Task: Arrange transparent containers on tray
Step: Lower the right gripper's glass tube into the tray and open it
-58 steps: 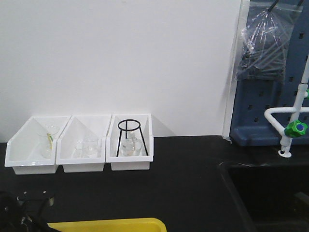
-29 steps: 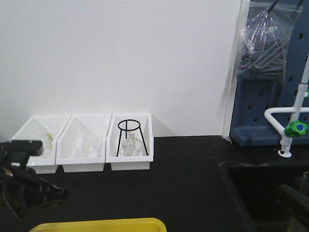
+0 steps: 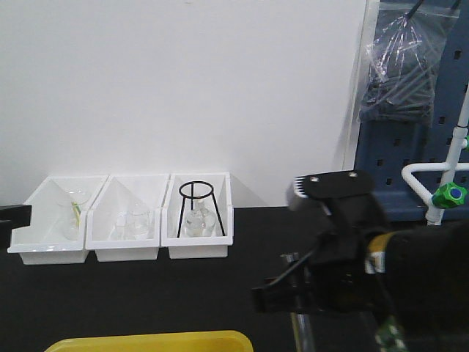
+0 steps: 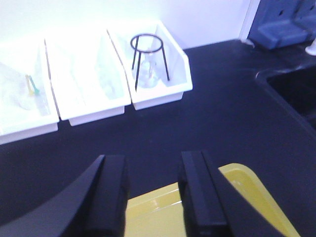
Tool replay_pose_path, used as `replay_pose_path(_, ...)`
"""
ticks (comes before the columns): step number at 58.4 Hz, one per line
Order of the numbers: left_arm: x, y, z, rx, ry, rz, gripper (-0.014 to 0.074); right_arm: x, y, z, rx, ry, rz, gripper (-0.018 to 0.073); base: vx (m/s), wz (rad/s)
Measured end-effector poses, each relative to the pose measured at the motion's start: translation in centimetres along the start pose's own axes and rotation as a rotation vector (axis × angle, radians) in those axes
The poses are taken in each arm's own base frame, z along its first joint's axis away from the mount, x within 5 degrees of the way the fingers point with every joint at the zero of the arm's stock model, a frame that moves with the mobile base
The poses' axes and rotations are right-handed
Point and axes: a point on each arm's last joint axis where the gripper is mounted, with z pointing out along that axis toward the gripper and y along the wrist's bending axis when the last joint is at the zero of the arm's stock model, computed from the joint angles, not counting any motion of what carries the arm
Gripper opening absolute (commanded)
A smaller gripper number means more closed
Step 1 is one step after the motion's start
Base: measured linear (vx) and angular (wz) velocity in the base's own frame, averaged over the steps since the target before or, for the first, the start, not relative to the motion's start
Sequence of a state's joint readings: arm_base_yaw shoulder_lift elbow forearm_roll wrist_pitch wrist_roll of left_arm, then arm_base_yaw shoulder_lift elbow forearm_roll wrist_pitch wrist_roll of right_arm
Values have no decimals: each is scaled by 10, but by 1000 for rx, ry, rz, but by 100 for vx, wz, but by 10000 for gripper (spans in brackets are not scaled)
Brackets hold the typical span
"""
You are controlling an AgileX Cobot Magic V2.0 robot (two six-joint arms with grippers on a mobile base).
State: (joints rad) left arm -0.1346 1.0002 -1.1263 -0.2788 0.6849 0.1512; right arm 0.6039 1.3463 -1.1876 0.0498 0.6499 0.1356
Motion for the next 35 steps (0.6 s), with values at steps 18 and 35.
replay_pose_path(18,6,-3,-9,13,53,5,344,-1,13,110,-135,216,125,-11,0,0)
replay_pose_path(35,7,-3,-9,14,60,5,344,26,8,175,-119,288,258,-11,0,0)
